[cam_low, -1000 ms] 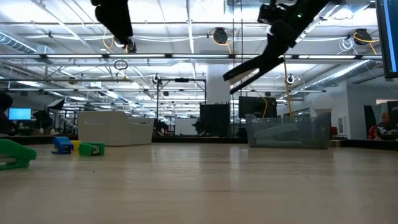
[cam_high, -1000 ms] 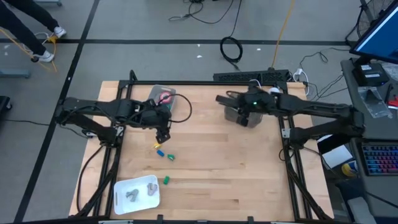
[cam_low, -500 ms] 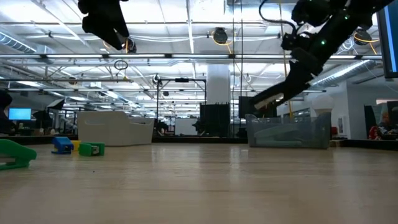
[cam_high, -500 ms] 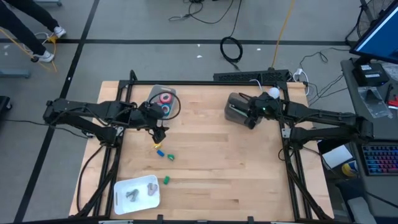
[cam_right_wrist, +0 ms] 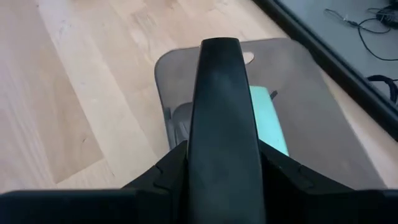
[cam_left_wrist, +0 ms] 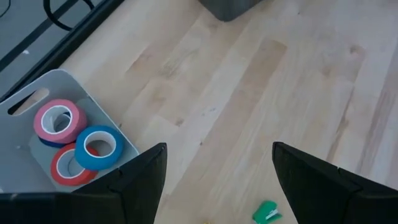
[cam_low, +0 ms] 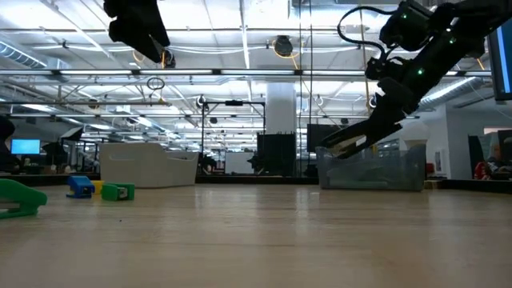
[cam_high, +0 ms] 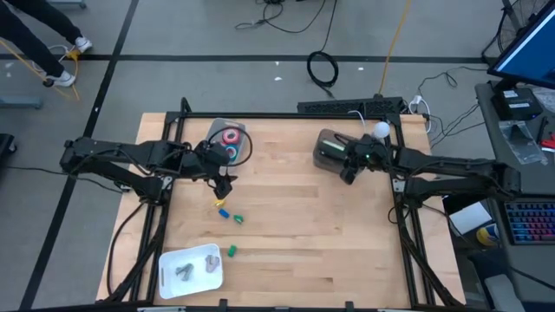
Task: Pick and place Stapler, Stapler remover, tape
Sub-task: Put the black stapler into the black bin
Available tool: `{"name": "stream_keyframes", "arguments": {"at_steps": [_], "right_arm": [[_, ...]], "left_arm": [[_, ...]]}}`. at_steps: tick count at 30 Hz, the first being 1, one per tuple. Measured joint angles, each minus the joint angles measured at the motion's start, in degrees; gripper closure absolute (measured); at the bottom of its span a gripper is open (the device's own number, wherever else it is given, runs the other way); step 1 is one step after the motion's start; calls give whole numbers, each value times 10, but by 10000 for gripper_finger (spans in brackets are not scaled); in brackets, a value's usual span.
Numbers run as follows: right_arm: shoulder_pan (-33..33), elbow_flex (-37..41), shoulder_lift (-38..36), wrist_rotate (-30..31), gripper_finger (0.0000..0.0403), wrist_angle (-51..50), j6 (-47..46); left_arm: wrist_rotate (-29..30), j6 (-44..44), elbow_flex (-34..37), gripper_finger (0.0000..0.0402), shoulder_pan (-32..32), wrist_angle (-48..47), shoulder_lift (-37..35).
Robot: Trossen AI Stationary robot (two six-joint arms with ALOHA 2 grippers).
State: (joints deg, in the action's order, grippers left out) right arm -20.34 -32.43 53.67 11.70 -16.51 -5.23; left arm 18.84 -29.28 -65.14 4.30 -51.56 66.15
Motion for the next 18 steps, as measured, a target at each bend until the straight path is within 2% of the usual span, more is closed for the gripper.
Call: {"name": "stream_keyframes", "arguments": {"at_steps": [5,12,18], "right_arm": [[0,26,0,0,269,27,-1],[-4,53,0,-15,269,61,-1],[-19,79,0,-15,269,91,-1]], "left_arm": [[-2,9,29,115,-13,54,-16],[-52,6,159,127,-31,220,-99],[-53,-10,254,126,-32,312,-173]]}}
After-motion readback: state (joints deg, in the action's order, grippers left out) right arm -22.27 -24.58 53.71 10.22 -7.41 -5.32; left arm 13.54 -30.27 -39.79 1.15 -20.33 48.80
